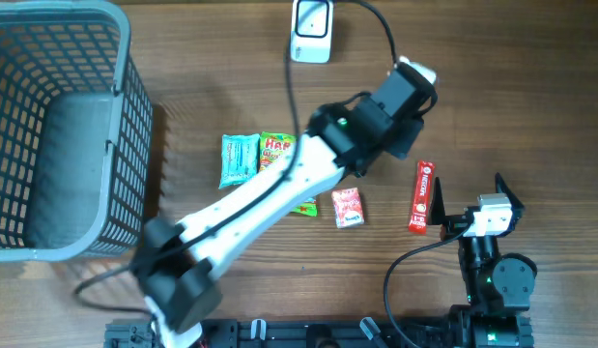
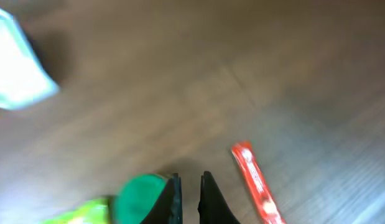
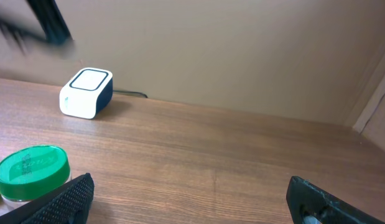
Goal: Scan the item barcode
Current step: 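Move the left gripper back toward the basket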
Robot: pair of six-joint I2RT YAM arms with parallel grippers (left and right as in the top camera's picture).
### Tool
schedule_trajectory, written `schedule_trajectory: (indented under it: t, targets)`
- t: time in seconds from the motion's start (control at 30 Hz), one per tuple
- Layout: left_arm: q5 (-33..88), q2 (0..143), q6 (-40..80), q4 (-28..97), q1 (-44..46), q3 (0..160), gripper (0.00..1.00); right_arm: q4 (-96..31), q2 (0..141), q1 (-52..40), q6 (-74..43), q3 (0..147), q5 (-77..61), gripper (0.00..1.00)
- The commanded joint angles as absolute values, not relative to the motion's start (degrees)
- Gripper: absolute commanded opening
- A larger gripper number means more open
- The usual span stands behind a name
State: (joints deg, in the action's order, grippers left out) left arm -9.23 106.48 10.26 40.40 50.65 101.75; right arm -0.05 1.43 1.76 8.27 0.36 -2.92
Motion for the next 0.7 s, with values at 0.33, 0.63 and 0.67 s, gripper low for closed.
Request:
schedule_trajectory:
  t: [0.33, 0.63, 0.67]
  targets:
    - [-33.34, 67.94, -16.27, 30.46, 50.41, 102.89, 0.04, 0.08, 1.13, 1.67, 9.02, 0.32, -2.59, 1.0]
    - [-41.89, 61.21, -18.63, 28.67, 46.68, 102.87, 0.04, 0.1, 1.13, 1.67, 9.04, 0.32, -2.59, 1.0]
    - [-41.89, 61.19, -18.63, 28.62, 44.62, 102.8, 0.03, 0.1, 1.13, 1.67, 9.04, 0.32, -2.59, 1.0]
